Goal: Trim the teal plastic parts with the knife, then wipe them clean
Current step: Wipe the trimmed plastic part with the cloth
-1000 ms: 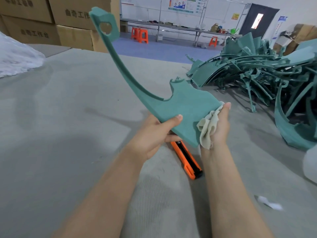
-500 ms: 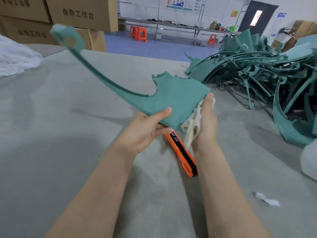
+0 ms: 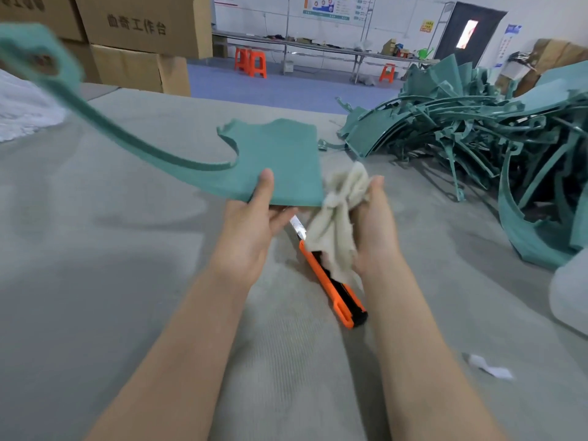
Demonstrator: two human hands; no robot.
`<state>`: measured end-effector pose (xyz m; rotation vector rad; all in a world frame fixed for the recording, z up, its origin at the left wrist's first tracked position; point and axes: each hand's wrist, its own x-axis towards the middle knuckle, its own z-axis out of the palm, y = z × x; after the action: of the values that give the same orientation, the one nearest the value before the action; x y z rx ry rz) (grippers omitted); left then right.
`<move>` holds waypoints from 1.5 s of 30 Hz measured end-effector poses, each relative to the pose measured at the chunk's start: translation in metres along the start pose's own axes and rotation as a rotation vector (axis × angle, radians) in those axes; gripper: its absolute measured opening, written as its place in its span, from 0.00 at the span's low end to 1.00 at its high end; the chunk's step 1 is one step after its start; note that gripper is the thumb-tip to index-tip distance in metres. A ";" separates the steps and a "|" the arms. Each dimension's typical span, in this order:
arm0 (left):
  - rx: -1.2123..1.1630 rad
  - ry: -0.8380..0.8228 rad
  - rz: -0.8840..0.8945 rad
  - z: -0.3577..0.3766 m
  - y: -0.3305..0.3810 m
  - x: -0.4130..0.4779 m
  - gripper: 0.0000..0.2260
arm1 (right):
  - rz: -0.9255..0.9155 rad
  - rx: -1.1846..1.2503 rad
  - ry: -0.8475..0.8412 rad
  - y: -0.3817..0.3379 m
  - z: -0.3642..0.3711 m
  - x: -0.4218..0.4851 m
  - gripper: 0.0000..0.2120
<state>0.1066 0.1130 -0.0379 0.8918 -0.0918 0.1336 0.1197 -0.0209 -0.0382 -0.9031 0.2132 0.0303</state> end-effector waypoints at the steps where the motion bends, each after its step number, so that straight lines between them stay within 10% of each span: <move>1: 0.047 0.060 0.035 0.001 -0.003 0.001 0.07 | 0.025 -0.021 -0.072 0.005 0.008 -0.005 0.29; 7: 0.455 -0.034 0.121 0.001 -0.018 -0.005 0.07 | -0.190 -0.305 0.050 0.027 0.026 -0.005 0.12; 12: 0.734 -0.619 -0.130 -0.012 -0.010 -0.012 0.11 | -0.434 -0.487 0.286 0.000 -0.009 0.004 0.16; 16: 0.304 -0.357 -0.301 -0.008 -0.001 -0.007 0.13 | -0.444 -0.435 0.415 -0.010 -0.021 0.009 0.16; 22: -0.209 -0.479 -0.487 -0.003 0.002 -0.010 0.07 | -0.564 -0.423 0.505 -0.011 -0.021 0.013 0.17; 27: 0.042 -0.253 -0.443 0.009 -0.010 -0.014 0.15 | -0.625 -0.484 0.419 -0.003 -0.008 0.010 0.13; 32: -0.216 0.097 -0.255 0.001 -0.003 -0.001 0.11 | -0.448 -0.330 0.171 0.012 0.013 0.000 0.13; 37: -0.295 0.159 -0.176 -0.008 0.001 0.006 0.17 | -0.356 -0.922 -0.090 0.042 0.031 -0.009 0.12; 45: -0.059 -0.107 -0.386 0.004 -0.009 -0.005 0.09 | -0.635 -0.685 0.433 0.021 0.014 0.007 0.13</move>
<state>0.1029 0.1041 -0.0434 0.8429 -0.0213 -0.2756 0.1262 0.0027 -0.0473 -1.6249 0.3162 -0.7251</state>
